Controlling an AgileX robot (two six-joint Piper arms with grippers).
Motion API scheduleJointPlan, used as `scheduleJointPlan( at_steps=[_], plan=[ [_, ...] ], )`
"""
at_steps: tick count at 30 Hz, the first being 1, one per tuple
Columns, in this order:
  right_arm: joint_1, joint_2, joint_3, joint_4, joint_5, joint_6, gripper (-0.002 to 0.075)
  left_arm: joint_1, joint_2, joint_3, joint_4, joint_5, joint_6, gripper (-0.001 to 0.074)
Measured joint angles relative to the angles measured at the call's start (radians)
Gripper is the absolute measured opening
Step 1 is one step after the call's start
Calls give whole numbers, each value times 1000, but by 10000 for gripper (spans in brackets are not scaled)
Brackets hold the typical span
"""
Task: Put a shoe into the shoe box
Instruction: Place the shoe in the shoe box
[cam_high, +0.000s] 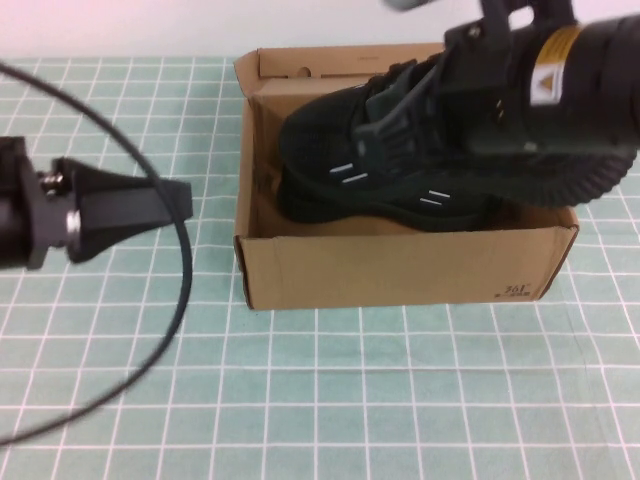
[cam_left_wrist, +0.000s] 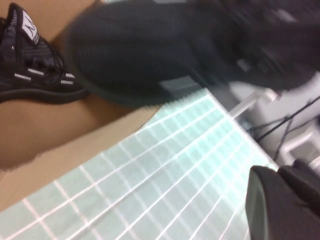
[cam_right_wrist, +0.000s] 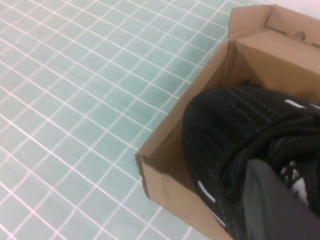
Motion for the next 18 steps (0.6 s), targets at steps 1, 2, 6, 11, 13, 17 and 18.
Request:
scheduleJointPlan(
  at_steps=[1,2,6,11,13,17,18],
  plan=[
    [-44,9,0,129,7,-99,-7,0,-27,0,26,3,-9,-2],
    [-79,17,0,234,19,-206,-7,0,-49,0,46,7,-18,-1],
    [-226,59,0,682,128,-597,-7,0,-161,0,160,-16,-78,-2],
    [-344,137,0,897,254,-775,-7,0,-302,0,293,-173,-179,-2],
    [-374,174,0,964,281,-818,-7,0,-350,0,334,-231,-216,-2],
    [-393,236,0,1069,355,-945,-7,0,-409,0,372,-275,-256,-2],
    [-393,250,0,1080,365,-947,-7,0,-416,0,374,-275,-261,-2]
  ],
)
